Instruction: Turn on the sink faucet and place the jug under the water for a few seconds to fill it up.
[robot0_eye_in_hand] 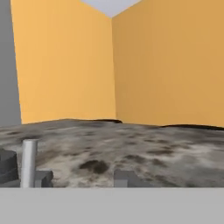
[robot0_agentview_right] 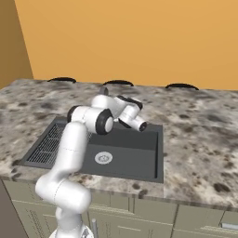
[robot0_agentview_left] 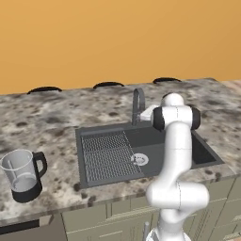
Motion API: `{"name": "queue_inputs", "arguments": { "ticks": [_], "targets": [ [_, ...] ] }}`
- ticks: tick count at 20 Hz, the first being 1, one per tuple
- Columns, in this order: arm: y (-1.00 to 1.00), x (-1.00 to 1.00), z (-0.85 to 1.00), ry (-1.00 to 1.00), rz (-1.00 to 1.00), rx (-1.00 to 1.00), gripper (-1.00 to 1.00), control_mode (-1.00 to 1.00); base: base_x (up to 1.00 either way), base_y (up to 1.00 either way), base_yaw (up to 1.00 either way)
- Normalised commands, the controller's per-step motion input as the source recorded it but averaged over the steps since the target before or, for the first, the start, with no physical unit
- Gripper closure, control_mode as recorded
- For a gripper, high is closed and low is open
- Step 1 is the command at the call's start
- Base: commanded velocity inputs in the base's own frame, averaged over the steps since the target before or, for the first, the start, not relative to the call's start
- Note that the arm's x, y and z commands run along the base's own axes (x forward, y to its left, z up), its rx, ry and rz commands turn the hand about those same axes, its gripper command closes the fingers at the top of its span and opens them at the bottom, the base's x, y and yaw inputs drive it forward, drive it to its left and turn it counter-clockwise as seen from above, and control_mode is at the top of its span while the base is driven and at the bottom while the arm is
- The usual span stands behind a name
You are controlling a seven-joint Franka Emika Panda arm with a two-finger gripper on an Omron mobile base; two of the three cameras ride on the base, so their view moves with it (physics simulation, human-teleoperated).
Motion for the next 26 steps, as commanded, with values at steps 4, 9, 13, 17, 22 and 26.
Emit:
{"name": "queue_inputs", "arguments": {
  "ticks": [4, 9, 13, 17, 22, 26],
  "targets": [
    [0.00, 0.01, 0.00, 0.14, -0.18, 0.00, 1.00, -1.00, 0.00, 0.00, 0.00],
    [-0.25, 0.00, -0.07, 0.14, -0.16, 0.04, 1.00, -1.00, 0.00, 0.00, 0.00],
    [-0.50, 0.00, -0.16, 0.13, -0.16, 0.09, 1.00, -1.00, 0.00, 0.00, 0.00],
    [-0.65, 0.00, -0.24, 0.11, -0.18, 0.13, 1.00, -1.00, 0.00, 0.00, 0.00],
    [-0.70, 0.00, -0.27, 0.09, -0.18, 0.15, 1.00, -1.00, 0.00, 0.00, 0.00],
    [-0.83, 0.00, -0.34, 0.05, -0.17, 0.18, 1.00, -1.00, 0.00, 0.00, 0.00]
  ]
}}
